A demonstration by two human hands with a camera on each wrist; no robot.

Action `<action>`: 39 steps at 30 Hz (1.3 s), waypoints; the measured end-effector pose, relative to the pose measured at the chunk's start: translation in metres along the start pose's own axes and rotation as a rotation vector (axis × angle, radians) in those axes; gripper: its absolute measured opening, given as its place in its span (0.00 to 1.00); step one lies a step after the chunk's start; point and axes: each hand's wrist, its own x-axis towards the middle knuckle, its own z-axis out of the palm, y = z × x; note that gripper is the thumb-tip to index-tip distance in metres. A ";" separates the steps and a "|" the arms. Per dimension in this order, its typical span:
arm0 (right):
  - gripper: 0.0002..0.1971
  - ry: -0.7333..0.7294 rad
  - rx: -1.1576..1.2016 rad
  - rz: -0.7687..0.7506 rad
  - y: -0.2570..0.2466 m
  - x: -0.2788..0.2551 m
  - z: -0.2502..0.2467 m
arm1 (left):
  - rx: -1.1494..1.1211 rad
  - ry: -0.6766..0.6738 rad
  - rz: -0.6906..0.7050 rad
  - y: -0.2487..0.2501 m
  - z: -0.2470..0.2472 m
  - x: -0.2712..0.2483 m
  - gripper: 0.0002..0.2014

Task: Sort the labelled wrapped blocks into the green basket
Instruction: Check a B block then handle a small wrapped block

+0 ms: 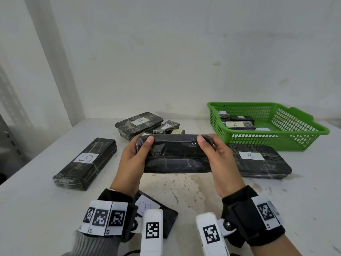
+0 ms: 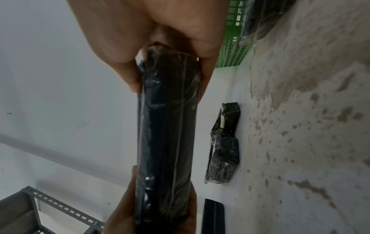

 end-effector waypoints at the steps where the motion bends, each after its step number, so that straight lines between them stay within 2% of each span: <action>1: 0.15 -0.017 -0.014 0.019 0.001 -0.001 0.001 | 0.005 -0.003 0.000 0.000 -0.001 -0.001 0.10; 3: 0.23 0.017 -0.048 0.025 0.005 -0.001 0.003 | -0.008 -0.025 -0.017 0.001 0.000 -0.002 0.17; 5: 0.25 0.083 -0.087 -0.001 0.007 -0.001 0.003 | -0.003 -0.078 -0.019 0.001 0.001 -0.004 0.25; 7: 0.22 0.123 -0.104 -0.011 0.008 -0.001 0.003 | 0.015 -0.109 0.004 0.000 0.004 -0.006 0.22; 9: 0.19 0.137 -0.126 -0.012 0.010 -0.001 0.003 | 0.025 -0.075 0.030 -0.001 0.004 -0.006 0.13; 12: 0.23 0.109 -0.137 0.017 0.007 -0.001 0.003 | 0.041 -0.037 0.037 -0.004 0.005 -0.005 0.07; 14: 0.25 0.067 -0.091 0.058 0.005 -0.001 0.003 | 0.040 -0.024 0.028 -0.005 0.005 -0.005 0.08; 16: 0.22 0.060 -0.081 0.067 0.003 -0.002 0.002 | 0.006 -0.038 0.012 -0.005 0.004 -0.005 0.11; 18: 0.18 0.115 -0.122 0.036 0.004 -0.001 0.002 | -0.022 -0.094 -0.007 -0.004 0.003 -0.004 0.17; 20: 0.17 0.163 -0.123 0.011 0.006 -0.002 0.003 | -0.019 -0.137 -0.013 -0.002 0.003 -0.005 0.20; 23: 0.21 0.172 -0.120 -0.011 0.008 -0.004 0.006 | 0.024 -0.080 0.038 -0.002 0.002 -0.006 0.12; 25: 0.21 0.127 -0.122 0.008 0.007 -0.004 0.006 | 0.041 -0.055 0.052 -0.004 0.002 -0.006 0.09; 29: 0.14 -0.005 -0.028 0.068 0.003 0.000 0.000 | 0.013 -0.038 0.022 -0.005 0.002 -0.004 0.11; 33: 0.14 0.061 -0.016 0.017 0.006 -0.002 0.004 | -0.025 -0.128 -0.024 -0.001 -0.003 -0.002 0.21; 39: 0.14 0.027 0.000 0.023 0.004 0.000 0.002 | 0.003 -0.038 0.064 -0.002 0.004 -0.006 0.09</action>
